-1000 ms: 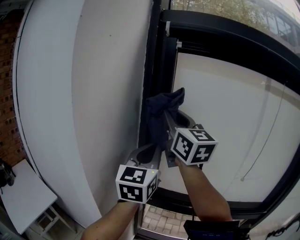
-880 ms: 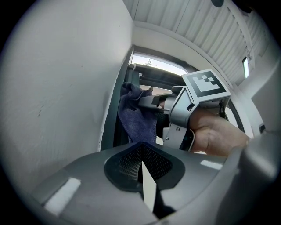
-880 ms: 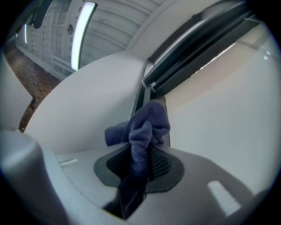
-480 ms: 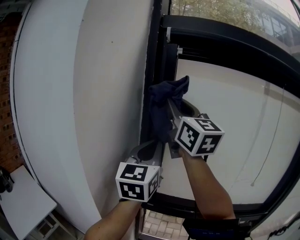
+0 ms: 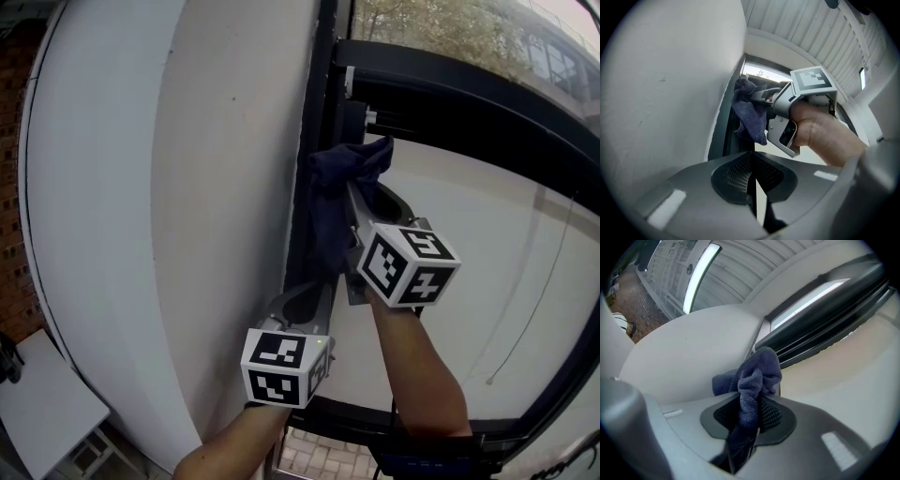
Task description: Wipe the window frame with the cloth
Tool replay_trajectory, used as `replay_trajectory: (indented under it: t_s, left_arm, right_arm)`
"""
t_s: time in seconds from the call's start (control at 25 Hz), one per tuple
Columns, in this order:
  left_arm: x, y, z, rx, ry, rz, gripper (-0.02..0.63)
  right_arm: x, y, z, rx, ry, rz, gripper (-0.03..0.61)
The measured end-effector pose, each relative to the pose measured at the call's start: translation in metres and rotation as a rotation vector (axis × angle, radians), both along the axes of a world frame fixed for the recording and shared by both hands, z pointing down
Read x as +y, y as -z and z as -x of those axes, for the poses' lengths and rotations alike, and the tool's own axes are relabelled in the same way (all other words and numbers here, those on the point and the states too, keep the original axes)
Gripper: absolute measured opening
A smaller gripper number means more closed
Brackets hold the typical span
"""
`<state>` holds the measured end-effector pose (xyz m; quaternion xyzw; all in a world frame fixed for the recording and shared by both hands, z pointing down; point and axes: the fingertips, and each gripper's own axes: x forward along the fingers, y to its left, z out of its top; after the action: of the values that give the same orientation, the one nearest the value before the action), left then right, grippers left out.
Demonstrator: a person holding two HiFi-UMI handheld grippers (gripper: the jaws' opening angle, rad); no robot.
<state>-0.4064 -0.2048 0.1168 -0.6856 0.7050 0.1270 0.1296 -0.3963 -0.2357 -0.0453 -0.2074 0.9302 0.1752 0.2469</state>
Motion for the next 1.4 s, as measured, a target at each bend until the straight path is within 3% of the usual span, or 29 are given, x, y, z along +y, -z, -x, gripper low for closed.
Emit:
replay_trajectory:
  t_s: [0.36, 0.52, 1.12, 1.4]
  left_arm:
    - [0.002, 0.035, 0.019, 0.041, 0.044, -0.077, 0.000]
    - [0.004, 0.049, 0.017, 0.026, 0.049, -0.104, 0.000]
    - [0.007, 0.073, 0.006, -0.031, 0.049, -0.115, 0.000]
    - [0.013, 0.080, 0.005, -0.050, 0.047, -0.117, 0.000]
  right_arm:
    - [0.001, 0.039, 0.002, -0.016, -0.030, -0.033, 0.084]
    - [0.001, 0.053, 0.003, -0.025, -0.054, -0.033, 0.084]
    - [0.002, 0.093, 0.004, -0.053, -0.093, -0.025, 0.084]
    - [0.001, 0.104, 0.004, -0.074, -0.064, -0.004, 0.084]
